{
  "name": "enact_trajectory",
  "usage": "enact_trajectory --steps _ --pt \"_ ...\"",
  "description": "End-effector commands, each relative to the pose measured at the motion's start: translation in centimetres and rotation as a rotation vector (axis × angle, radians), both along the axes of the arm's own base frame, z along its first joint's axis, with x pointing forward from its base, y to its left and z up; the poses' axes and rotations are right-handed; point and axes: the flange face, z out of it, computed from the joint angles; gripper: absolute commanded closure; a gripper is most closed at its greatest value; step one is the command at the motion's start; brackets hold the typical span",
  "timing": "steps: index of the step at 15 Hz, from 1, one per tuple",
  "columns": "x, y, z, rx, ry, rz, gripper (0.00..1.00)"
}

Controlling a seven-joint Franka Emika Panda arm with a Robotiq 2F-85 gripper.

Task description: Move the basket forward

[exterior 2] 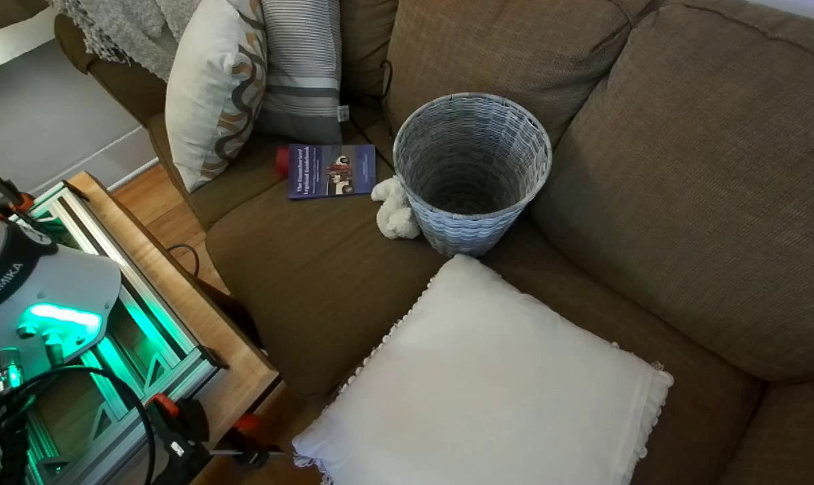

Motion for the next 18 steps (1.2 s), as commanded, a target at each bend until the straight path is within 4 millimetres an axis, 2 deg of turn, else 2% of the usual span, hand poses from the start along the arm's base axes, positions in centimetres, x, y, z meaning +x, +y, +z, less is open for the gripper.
enact_trajectory --steps 1,3,4,6,7,11,12,14,18 --pt "2.1 -5.8 -4.4 0.012 0.032 -0.196 0.0" --pt "2.8 -7.4 -7.2 0.04 0.109 -0.266 0.0" --pt "1.5 -5.7 -5.2 0.01 0.055 -0.19 0.0" --pt "2.4 -7.0 -7.5 0.016 0.103 -0.227 0.0" --pt "2.8 -7.2 -7.9 0.015 0.113 -0.235 0.0" --pt "3.3 -7.4 -7.5 0.009 0.11 -0.243 0.0" --pt "3.6 -7.2 -7.9 0.015 0.084 -0.248 0.0" --pt "7.3 -8.3 -11.2 0.082 0.072 -0.274 0.0" --pt "12.1 -9.5 -18.1 0.225 -0.013 -0.415 0.0"
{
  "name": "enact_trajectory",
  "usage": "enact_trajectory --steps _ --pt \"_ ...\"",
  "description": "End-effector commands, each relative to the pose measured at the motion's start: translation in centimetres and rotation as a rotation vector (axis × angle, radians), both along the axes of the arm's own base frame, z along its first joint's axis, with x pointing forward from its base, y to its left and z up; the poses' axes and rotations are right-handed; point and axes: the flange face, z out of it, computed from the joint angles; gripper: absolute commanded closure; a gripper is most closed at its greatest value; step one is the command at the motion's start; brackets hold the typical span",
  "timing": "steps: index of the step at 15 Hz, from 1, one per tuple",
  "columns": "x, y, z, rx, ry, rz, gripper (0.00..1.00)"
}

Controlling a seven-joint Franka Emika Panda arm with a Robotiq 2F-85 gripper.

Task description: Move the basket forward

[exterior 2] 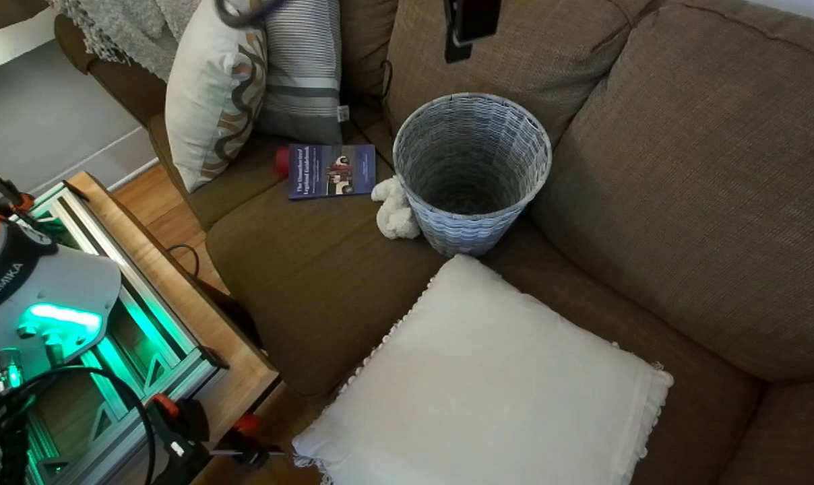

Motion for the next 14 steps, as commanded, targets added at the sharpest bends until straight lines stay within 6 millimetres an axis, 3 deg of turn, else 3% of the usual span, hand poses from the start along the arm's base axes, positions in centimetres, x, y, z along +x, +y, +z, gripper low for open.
enact_trajectory --steps 1,5,10,14 --pt "4.4 -2.7 -7.4 0.082 -0.05 -0.14 0.0" --pt "6.9 -4.6 -16.9 0.164 0.033 -0.244 0.0" --pt "5.9 -8.5 -23.7 0.149 0.162 -0.396 0.0" --pt "8.1 -8.6 -30.1 0.114 0.243 -0.419 0.0"
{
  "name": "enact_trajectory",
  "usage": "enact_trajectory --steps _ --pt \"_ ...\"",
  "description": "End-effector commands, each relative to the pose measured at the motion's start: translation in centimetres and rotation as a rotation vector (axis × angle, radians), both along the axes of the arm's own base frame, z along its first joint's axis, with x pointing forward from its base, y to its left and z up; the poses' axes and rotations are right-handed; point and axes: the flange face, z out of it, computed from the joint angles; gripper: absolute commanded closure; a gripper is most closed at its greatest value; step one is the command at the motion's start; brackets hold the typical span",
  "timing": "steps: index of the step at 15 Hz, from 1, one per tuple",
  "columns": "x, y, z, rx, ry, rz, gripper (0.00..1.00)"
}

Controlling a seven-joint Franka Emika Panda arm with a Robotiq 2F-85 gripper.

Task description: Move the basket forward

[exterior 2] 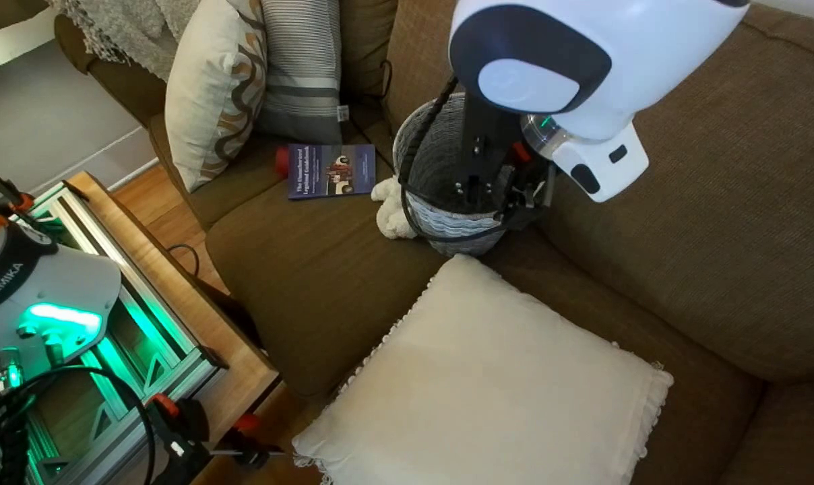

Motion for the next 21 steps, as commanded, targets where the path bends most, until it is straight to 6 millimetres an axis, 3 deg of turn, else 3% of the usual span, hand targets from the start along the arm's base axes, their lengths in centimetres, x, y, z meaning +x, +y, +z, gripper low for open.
enact_trajectory --steps 1,5,7,8,11,18,19,20,21 --pt "2.8 0.0 -5.2 -0.01 0.074 -0.018 0.0" --pt "5.3 0.9 -7.9 -0.064 0.162 0.02 0.0" --pt "5.3 1.3 -6.7 -0.051 0.204 0.047 0.0" --pt "5.0 1.8 -7.5 -0.056 0.165 0.035 0.0" --pt "5.5 1.8 -6.6 -0.052 0.182 0.051 0.0" --pt "3.1 1.9 -11.1 -0.184 0.015 0.453 0.0" --pt "4.2 1.5 -10.1 -0.175 0.054 0.37 0.0" --pt "3.8 1.5 -10.5 -0.189 0.036 0.405 0.0" --pt "3.6 1.4 -10.7 -0.194 0.029 0.423 0.18"
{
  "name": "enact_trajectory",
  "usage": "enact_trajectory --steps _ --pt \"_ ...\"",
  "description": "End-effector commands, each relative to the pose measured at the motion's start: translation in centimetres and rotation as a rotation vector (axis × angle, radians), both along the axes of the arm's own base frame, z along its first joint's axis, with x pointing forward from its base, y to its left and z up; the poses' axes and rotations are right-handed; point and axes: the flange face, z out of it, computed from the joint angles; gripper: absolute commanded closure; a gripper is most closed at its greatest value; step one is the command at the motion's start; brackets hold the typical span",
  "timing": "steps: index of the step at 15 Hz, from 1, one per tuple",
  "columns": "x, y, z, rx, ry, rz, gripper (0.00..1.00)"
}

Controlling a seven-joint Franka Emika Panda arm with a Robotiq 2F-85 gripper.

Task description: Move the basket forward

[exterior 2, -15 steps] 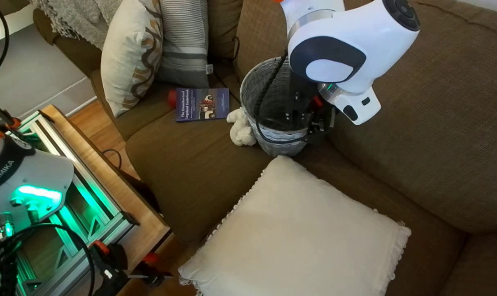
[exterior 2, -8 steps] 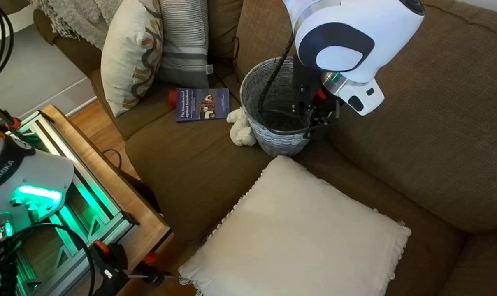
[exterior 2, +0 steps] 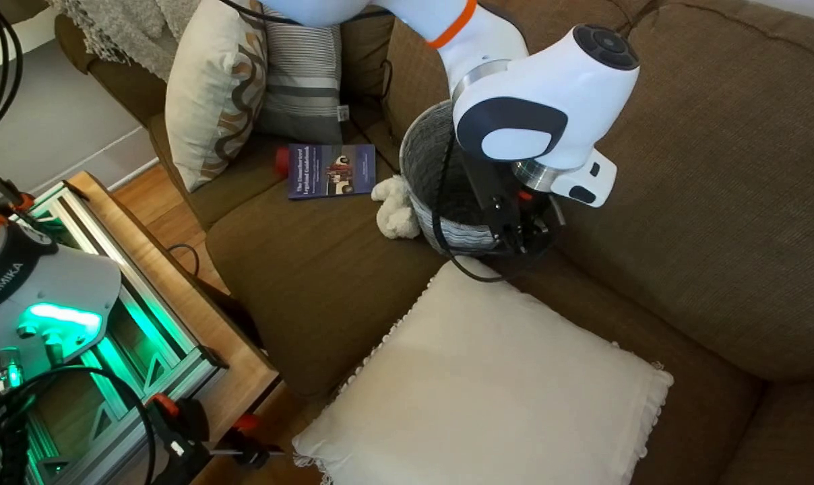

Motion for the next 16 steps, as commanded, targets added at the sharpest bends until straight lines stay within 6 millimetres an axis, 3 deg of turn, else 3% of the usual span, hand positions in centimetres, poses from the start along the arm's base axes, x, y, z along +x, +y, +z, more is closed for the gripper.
enact_trajectory --steps 1,6,11,15,16 --pt "0.5 0.2 0.1 0.011 -0.01 -0.021 0.25" --pt "3.1 2.2 0.9 0.101 -0.141 -0.038 0.65" --pt "3.3 2.3 1.3 0.169 -0.148 -0.021 0.99" --pt "2.6 2.9 1.3 0.158 0.039 0.047 0.98" --pt "2.8 3.3 1.3 0.135 0.074 0.065 0.64"
